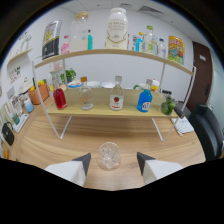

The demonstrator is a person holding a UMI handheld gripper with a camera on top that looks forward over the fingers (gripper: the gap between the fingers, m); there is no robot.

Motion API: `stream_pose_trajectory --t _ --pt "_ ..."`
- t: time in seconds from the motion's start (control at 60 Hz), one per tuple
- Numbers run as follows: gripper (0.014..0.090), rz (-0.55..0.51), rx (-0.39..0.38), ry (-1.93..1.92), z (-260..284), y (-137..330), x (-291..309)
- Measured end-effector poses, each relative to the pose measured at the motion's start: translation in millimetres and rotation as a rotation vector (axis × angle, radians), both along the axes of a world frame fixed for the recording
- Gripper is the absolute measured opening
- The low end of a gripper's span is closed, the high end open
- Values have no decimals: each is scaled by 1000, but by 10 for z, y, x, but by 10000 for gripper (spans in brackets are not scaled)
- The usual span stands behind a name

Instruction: Make me a cup of Mount Fuji.

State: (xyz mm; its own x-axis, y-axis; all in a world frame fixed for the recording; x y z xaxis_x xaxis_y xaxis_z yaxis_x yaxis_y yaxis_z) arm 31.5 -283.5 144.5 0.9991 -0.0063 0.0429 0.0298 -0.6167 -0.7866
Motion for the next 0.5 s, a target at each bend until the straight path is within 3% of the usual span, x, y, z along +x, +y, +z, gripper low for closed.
stream_pose_trajectory --t 0.317,0.5 --pt "858 -32 29 5 -15 -241 -23" --pt "855 -9 150 48 121 -260 -488"
